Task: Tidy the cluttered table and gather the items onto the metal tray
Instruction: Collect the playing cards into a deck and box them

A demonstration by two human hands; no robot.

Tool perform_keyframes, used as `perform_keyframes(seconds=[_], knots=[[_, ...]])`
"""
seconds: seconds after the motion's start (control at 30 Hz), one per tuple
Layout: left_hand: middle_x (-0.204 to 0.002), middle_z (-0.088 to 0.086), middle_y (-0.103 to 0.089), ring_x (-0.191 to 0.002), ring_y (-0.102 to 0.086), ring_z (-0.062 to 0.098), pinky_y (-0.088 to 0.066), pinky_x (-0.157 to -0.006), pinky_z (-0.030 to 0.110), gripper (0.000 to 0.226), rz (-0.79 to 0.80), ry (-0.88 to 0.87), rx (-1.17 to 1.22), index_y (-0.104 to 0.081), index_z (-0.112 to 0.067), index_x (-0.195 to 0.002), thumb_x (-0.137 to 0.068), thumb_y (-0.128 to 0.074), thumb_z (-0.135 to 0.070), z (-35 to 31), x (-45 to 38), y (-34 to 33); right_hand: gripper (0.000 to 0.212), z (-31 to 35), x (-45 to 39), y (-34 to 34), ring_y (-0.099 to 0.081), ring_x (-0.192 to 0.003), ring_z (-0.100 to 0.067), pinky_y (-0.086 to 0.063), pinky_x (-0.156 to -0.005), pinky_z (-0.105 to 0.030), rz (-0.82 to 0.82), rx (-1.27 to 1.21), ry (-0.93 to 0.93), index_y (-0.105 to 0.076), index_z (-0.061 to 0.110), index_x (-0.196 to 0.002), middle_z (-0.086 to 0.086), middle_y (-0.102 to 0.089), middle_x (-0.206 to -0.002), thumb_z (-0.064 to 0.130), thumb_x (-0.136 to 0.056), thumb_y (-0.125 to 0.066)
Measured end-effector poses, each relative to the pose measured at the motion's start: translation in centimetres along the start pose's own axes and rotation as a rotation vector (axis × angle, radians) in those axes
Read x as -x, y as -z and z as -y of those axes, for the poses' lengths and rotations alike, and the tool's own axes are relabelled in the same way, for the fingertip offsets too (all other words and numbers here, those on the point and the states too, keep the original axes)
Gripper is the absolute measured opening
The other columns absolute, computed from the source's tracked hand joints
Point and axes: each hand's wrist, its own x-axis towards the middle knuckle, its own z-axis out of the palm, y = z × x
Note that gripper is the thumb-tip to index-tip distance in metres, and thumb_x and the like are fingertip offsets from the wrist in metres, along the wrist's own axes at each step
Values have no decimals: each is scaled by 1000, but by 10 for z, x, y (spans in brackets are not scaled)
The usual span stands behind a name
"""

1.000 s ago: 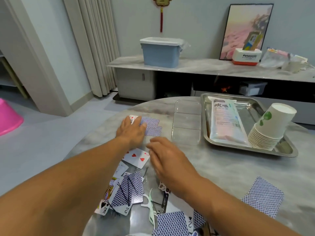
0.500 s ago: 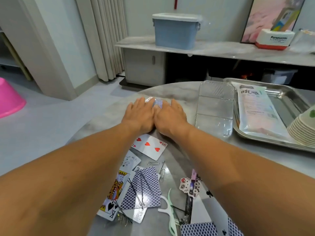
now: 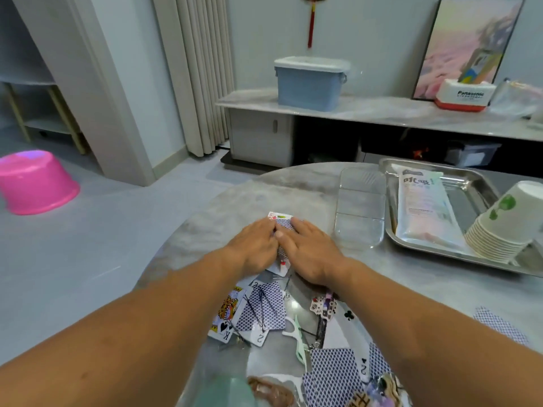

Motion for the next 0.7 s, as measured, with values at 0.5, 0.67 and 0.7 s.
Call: perform_keyframes(seconds=[0.5,0.67,0.7], knots=[[-156,20,-30,-147,-24,35,-21,-122,45,54,179,169,13,-32,-1,-149,-103,-35,-28,-104,118,-51,51,-24,165,16,-10,-156,-13,-8,-127,-33,195,45,97,-29,33,-159,0,-15,-170,43,-111,-16],[-166,16,-11,-154,-5,33,-7,-125,49,70,-179,531,90,-22,-15,-156,-93,-48,-29,-98,124,-57,50,-16,156,22,-26,-151,-16,-20,-123,-30,3,13,106,-37,30,-156,0,-29,-165,46,-110,-28],[-168,14,3,-156,7,31,2,-125,50,76,-225,594,95,-11,-17,-160,-94,-47,-30,-96,123,-55,51,-12,148,23,-24,-152,-18,-18,-123,-30,-12,20,120,-33,30,-158,-2,-25,-167,45,-110,-29]])
